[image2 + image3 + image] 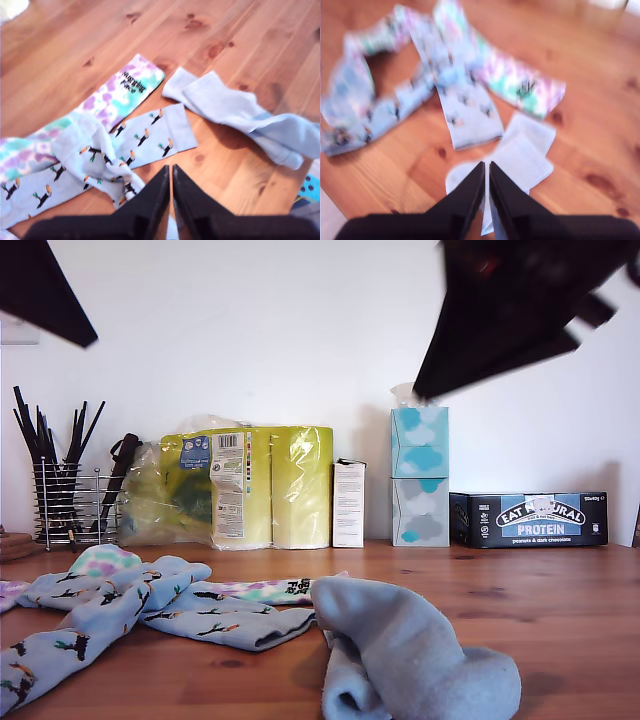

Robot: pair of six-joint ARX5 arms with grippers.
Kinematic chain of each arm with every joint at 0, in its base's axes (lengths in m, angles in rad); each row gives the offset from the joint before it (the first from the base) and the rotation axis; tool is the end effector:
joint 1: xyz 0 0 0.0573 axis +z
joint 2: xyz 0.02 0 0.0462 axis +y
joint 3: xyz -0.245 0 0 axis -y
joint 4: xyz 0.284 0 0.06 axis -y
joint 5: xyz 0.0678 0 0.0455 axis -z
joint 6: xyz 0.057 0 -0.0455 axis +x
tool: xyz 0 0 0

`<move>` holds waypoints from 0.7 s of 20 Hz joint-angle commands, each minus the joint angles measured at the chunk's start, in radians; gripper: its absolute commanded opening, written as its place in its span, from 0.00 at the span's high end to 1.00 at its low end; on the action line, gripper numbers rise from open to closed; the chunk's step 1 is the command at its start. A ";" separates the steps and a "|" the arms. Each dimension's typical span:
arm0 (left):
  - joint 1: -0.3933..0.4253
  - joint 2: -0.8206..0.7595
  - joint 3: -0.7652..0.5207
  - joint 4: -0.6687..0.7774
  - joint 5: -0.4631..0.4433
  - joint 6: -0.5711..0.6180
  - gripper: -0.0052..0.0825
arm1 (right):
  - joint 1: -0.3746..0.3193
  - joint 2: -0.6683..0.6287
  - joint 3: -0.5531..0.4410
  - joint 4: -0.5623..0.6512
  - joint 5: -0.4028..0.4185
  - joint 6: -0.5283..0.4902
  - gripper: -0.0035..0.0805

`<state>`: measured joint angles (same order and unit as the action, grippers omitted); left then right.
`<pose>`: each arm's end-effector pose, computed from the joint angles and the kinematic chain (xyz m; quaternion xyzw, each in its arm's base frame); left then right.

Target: Pair up the socks based on colour and pattern, by placing each sock on top of its pair

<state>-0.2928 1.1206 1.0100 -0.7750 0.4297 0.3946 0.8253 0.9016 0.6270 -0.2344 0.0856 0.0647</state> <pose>0.2593 -0.1030 0.2598 0.1369 0.3566 -0.3970 0.8346 0.1843 0.1925 0.2157 -0.0815 0.2373 0.3423 0.9055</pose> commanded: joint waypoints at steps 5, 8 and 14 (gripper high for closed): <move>0.028 0.268 -0.016 0.122 -0.003 0.006 0.96 | -0.001 -0.222 -0.058 -0.091 0.003 -0.040 0.97; 0.028 0.417 -0.016 0.210 -0.009 0.006 0.96 | -0.002 -0.254 -0.058 -0.123 0.003 -0.040 0.97; 0.029 0.654 -0.016 0.201 -0.079 -0.001 0.96 | -0.003 -0.252 -0.058 -0.138 0.009 -0.060 0.97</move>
<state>-0.2638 1.7840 1.0088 -0.5602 0.3618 0.3935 0.8253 0.6498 0.5869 -0.3763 0.0902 0.0162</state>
